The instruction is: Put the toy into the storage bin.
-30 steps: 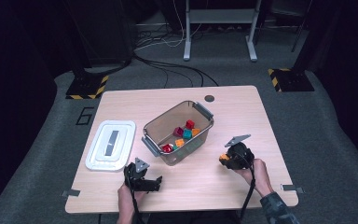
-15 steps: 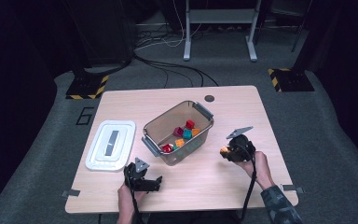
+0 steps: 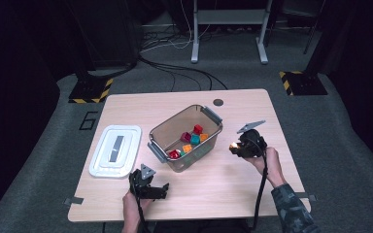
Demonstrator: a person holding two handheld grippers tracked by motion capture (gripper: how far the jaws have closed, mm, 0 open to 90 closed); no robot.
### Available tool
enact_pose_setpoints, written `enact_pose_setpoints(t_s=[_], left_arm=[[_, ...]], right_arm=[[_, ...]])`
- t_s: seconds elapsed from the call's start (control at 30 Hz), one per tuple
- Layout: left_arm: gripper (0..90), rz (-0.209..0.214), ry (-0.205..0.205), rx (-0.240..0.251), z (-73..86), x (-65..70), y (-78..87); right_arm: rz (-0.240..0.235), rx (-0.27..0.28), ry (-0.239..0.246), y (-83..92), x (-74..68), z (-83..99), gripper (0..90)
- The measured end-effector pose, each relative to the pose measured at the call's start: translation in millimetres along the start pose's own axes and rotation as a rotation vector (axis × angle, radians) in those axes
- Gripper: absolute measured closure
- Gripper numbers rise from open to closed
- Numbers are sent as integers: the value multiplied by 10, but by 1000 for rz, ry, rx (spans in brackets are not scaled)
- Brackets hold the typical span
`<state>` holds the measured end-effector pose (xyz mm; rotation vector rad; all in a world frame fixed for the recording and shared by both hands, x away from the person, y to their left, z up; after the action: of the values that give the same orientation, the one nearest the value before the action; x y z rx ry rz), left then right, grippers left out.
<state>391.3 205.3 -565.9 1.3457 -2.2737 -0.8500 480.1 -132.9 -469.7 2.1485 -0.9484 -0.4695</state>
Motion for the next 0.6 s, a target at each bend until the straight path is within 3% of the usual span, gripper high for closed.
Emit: enact_pose_setpoints(t_s=[0.6], left_arm=[[0, 0, 0, 0, 0, 0, 0]], right_arm=[[27, 15, -13, 50, 196, -283, 677]])
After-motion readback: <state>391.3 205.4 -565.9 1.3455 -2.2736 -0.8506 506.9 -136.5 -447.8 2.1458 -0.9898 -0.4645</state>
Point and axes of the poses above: each handheld gripper's, and its own axes: y roughly backward along the jaws, z roughly out of its underside, x roughly to its right, the point moved 5 cm from there along -y, roughly forward along the jaws, and after that the axes turned 3 degrees about x, right-handed, at the moved point
